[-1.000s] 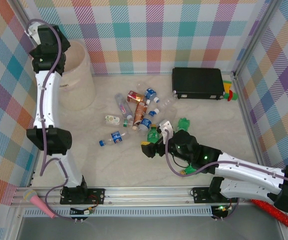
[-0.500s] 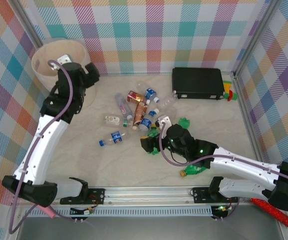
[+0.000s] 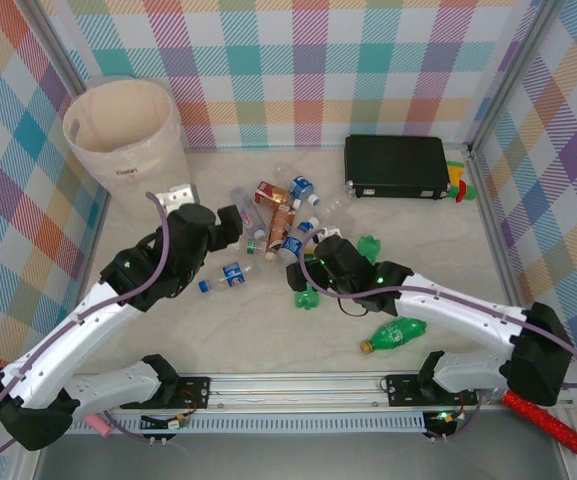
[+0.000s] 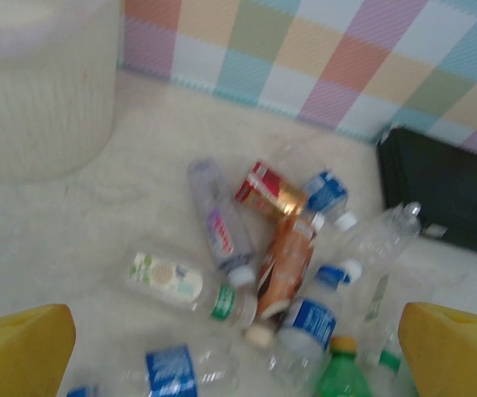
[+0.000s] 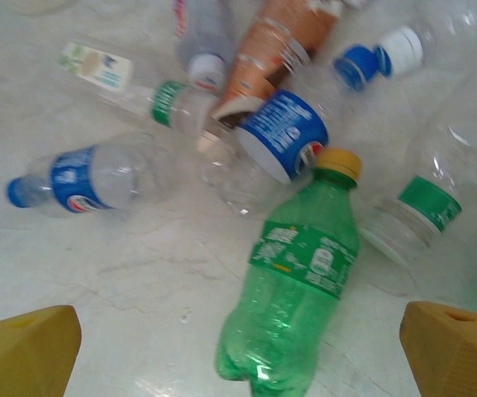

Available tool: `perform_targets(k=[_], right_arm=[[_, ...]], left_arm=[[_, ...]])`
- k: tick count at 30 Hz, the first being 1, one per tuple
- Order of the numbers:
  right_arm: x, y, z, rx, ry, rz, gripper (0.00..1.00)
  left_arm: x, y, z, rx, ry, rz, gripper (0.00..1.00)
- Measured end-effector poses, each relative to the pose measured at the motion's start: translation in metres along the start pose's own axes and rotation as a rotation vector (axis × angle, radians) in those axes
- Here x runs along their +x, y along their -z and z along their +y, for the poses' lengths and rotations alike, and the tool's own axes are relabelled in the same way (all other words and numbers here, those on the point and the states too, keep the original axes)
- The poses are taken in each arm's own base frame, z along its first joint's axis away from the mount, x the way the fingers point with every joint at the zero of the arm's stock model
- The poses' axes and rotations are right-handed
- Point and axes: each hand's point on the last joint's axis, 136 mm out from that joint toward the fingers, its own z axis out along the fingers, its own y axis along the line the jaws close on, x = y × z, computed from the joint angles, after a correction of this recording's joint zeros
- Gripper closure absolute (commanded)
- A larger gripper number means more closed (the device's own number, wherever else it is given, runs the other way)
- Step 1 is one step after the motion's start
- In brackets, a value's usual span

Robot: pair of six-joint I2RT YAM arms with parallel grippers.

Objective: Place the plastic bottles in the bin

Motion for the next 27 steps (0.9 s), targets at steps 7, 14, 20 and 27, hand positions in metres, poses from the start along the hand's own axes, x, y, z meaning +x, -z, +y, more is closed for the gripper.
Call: perform_targets(k=[7, 14, 20, 27], right_arm=[[0.025, -0.041, -0.019, 0.088, -0.096, 0.16, 0.07], [0.059, -0.073, -0.028, 0.141, -0.169, 0.289, 0.14], [0.076, -0.088, -0.029, 0.158, -0.203, 0.349, 0.19], [0.084, -0.098, -0.033, 0.172, -0.227, 0.375, 0.29]], left_arm=[[0.042, 0.004, 0.037, -0.019, 0.059, 0.047, 0.0], [0.043, 0.017, 0.047, 0.007, 0.1, 0.031, 0.0], [0.043, 0.021, 0.05, 0.016, 0.107, 0.026, 0.0], [0.051, 0.019, 0.052, 0.013, 0.098, 0.052, 0.0]])
